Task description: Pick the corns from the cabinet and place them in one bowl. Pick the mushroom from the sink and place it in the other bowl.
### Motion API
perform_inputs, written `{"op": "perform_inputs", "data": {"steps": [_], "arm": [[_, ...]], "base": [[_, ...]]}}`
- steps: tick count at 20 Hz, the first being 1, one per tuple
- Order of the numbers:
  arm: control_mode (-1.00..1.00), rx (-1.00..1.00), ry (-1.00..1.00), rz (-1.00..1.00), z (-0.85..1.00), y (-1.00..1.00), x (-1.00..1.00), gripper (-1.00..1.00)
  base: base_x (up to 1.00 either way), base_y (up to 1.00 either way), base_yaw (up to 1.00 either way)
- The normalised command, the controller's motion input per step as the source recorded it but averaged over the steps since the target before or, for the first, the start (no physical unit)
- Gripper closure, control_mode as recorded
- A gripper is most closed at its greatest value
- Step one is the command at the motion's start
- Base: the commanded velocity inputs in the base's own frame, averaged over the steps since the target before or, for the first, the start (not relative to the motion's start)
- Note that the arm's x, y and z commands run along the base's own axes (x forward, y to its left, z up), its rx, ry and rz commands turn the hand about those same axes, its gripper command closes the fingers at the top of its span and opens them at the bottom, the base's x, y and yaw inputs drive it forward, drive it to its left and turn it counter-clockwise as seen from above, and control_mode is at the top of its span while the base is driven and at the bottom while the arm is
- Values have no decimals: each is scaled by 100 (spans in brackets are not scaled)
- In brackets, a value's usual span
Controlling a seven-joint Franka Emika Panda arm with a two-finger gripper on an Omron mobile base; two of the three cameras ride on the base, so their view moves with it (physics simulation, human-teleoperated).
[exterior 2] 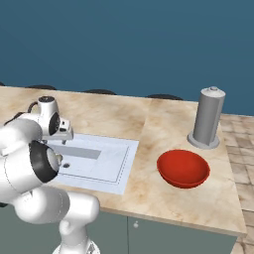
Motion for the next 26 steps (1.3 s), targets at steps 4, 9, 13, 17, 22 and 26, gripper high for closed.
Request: {"op": "perform_inputs", "data": {"steps": [4, 9, 13, 17, 22, 26], "arm": [[-100, 0, 1, -6, -32, 15, 17, -100], [-100, 0, 0, -3, -33, 11, 19, -100], [-100, 0, 0, -2, -29, 7, 21, -100], [-100, 0, 0, -1, -23, 6, 31, -100], [-100, 0, 0, 0, -15, 10, 32, -100], [-100, 0, 0, 0, -14, 12, 27, -100]], "base": [[0, 0, 0], [0, 0, 0], [0, 0, 0], [0, 0, 0], [0, 0, 0], [0, 0, 0]]}}
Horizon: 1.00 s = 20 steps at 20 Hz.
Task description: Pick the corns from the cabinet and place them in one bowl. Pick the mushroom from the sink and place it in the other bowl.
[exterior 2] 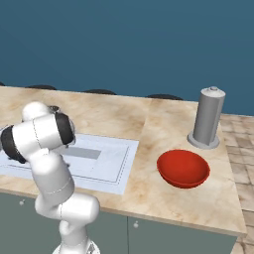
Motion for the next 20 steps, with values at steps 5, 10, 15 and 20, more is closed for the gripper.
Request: {"op": "perform_inputs", "data": {"steps": [5, 10, 15, 20], "arm": [[-100, 0, 1, 0, -17, 16, 14, -100], [-100, 0, 2, -1, -25, 12, 17, -100], [-100, 0, 6, -5, -24, 2, 8, -100], [-100, 0, 6, -9, -12, 1, 0, -100]], "base": [[0, 0, 0], [0, 0, 0], [0, 0, 0], [0, 0, 0]]}}
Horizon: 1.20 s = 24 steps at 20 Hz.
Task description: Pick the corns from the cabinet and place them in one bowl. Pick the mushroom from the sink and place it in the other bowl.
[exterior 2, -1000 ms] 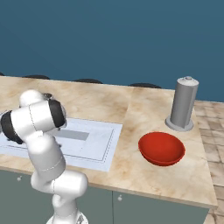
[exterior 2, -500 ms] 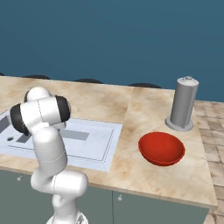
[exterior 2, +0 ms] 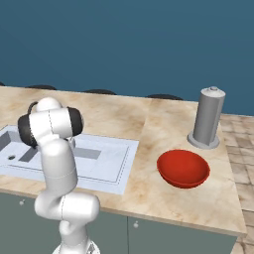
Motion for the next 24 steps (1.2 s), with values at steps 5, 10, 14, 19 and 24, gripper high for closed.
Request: {"op": "perform_inputs", "data": {"steps": [5, 10, 14, 19, 24], "arm": [[-100, 0, 3, -7, -10, 4, -3, -100], [-100, 0, 1, -6, -8, 4, -9, -100], [-100, 0, 0, -6, -12, 1, -10, -100], [-100, 0, 0, -7, -14, 0, -8, -100], [-100, 0, 0, -8, -13, 0, 0, -100]], "base": [[0, 0, 0], [0, 0, 0], [0, 0, 0], [0, 0, 0], [0, 0, 0]]}}
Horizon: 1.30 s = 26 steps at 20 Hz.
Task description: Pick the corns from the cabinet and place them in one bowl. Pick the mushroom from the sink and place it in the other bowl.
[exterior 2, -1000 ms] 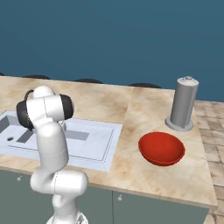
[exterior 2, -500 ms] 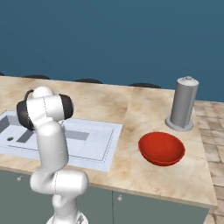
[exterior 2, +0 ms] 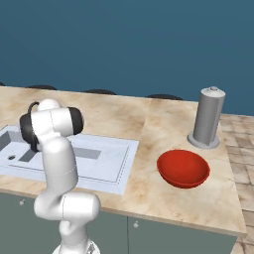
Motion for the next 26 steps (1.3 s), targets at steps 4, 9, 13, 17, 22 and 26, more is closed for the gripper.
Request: {"op": "perform_inputs", "data": {"steps": [4, 9, 13, 17, 22, 26], "arm": [[-100, 0, 0, -8, -15, 0, 9, -100], [-100, 0, 0, -7, -14, 0, 4, -100], [-100, 0, 0, -7, -10, 3, 0, -100], [-100, 0, -1, -6, -6, 5, 2, -100], [-100, 1, 0, -4, -7, 2, 2, -100], [-100, 2, 0, -5, -9, 3, 0, 100]], "base": [[0, 0, 0], [0, 0, 0], [0, 0, 0], [0, 0, 0], [0, 0, 0], [0, 0, 0]]}}
